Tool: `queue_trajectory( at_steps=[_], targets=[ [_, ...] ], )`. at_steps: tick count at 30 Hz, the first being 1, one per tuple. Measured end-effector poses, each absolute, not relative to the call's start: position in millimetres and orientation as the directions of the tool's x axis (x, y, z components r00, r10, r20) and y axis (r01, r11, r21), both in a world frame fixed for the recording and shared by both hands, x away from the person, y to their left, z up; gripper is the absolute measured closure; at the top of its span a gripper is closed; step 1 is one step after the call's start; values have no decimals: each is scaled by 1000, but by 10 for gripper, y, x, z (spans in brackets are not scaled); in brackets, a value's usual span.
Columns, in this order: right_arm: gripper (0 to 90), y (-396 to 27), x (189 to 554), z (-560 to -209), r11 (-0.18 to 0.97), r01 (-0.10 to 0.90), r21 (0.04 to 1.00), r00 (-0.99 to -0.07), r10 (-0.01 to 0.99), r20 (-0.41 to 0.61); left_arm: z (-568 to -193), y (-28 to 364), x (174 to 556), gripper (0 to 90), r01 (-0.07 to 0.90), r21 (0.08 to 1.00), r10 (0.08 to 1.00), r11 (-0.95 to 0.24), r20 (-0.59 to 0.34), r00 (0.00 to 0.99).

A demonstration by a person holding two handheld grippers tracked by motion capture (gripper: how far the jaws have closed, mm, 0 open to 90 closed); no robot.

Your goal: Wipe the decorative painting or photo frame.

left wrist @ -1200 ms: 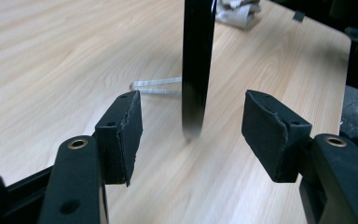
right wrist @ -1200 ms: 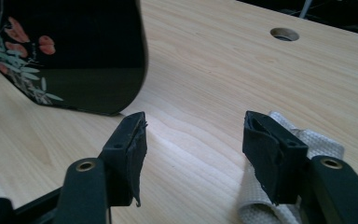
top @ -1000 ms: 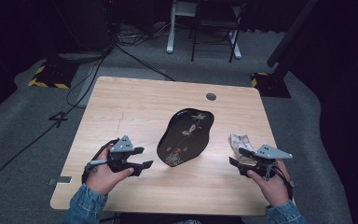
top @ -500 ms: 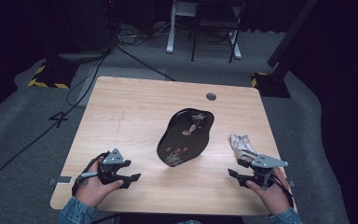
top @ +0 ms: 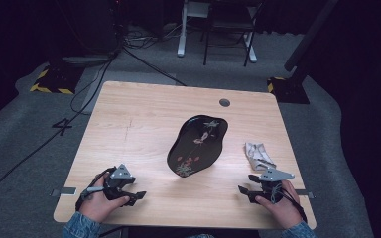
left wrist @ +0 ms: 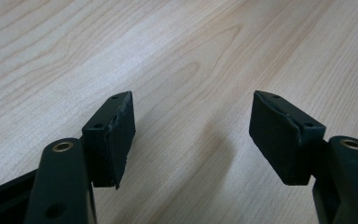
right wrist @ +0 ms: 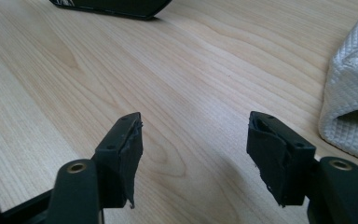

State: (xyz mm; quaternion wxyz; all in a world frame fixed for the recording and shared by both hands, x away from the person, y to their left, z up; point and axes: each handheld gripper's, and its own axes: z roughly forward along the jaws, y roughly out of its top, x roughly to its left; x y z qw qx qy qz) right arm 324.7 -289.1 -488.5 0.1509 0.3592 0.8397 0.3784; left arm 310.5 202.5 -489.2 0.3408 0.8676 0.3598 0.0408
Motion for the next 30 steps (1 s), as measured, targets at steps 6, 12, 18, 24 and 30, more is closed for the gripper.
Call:
queue_trajectory(
  at_steps=[6, 12, 18, 24, 30],
  targets=[
    [342, -2864, 3251, -4946, 482, 486, 729, -710, 704, 7, -4916, 2026, 3104, 284, 588, 622, 652, -517, -158, 741],
    [287, -2833, 3253, -5004, 510, 467, 722, -730, 683, -11, -4969, 2036, 3122, 178, 536, 639, 654, -552, -67, 754],
    [158, -2803, 3250, -5052, 501, 454, 737, -734, 679, -10, -5048, 2060, 3126, 119, 480, 684, 648, -549, -15, 762],
    [145, -2795, 3252, -5055, 504, 453, 736, -737, 676, -9, -5049, 2057, 3131, 116, 486, 684, 657, -544, -14, 754],
    [143, -2796, 3253, -5055, 503, 454, 736, -736, 677, -9, -5049, 2060, 3134, 116, 503, 684, 676, -529, -18, 736]
  ],
)
